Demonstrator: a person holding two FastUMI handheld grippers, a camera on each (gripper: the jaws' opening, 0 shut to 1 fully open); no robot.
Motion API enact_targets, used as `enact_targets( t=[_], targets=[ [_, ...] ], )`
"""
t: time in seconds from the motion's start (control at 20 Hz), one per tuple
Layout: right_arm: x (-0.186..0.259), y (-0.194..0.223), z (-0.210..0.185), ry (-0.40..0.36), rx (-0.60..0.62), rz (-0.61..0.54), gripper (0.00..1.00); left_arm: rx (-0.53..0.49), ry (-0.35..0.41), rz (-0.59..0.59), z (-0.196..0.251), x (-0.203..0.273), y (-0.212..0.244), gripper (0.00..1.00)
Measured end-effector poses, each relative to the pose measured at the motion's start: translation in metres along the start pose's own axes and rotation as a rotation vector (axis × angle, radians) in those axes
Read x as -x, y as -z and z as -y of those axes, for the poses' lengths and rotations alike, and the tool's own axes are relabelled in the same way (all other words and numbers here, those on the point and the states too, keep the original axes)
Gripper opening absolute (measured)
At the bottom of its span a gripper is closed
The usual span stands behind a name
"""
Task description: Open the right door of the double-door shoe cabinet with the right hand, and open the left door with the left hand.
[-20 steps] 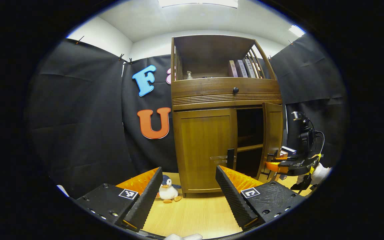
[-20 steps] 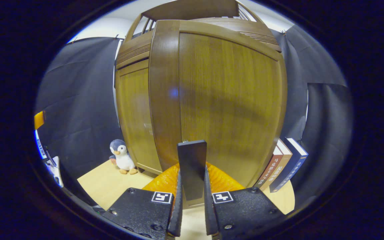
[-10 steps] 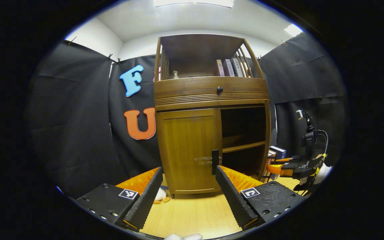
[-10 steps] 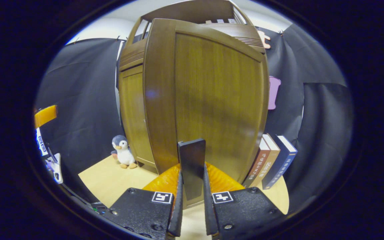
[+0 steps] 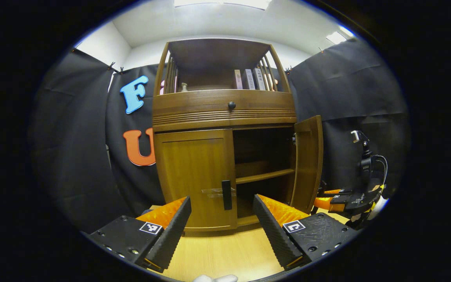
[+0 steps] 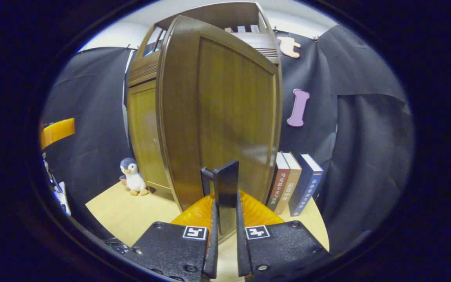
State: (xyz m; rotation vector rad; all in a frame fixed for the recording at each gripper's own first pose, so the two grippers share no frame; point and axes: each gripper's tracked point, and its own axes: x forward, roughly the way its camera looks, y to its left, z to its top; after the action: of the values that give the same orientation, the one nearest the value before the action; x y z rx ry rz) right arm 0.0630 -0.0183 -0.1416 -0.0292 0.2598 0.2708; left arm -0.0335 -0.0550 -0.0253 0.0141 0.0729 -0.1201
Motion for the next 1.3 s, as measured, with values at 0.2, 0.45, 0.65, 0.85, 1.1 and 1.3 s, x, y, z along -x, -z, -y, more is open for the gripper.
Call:
enact_targets(
  t=[0.2,0.45,0.65,0.85,1.1,1.3],
  targets=[
    [0.010,0.003,0.026,0.049,-0.043,0.014,0.18,0.005,0.034,0.000,0.016,-0.006,0.000,0.96],
    [0.021,0.005,0.065,0.102,-0.027,0.005,0.09,0.009,0.057,-0.003,0.031,-0.020,0.004,0.96],
    [0.024,0.005,0.099,0.121,-0.047,0.000,0.04,0.026,0.067,-0.011,0.047,-0.026,0.006,0.96],
    [0.027,0.005,0.119,0.071,-0.066,-0.016,0.04,0.040,0.053,-0.015,0.060,-0.026,0.004,0.96],
    [0.027,0.003,0.140,-0.017,-0.034,-0.031,0.03,0.060,0.005,-0.025,0.076,-0.035,0.009,0.96],
    [0.023,0.003,0.144,-0.103,0.025,-0.051,0.04,0.073,-0.048,-0.032,0.086,-0.038,0.014,0.96]
  ],
)
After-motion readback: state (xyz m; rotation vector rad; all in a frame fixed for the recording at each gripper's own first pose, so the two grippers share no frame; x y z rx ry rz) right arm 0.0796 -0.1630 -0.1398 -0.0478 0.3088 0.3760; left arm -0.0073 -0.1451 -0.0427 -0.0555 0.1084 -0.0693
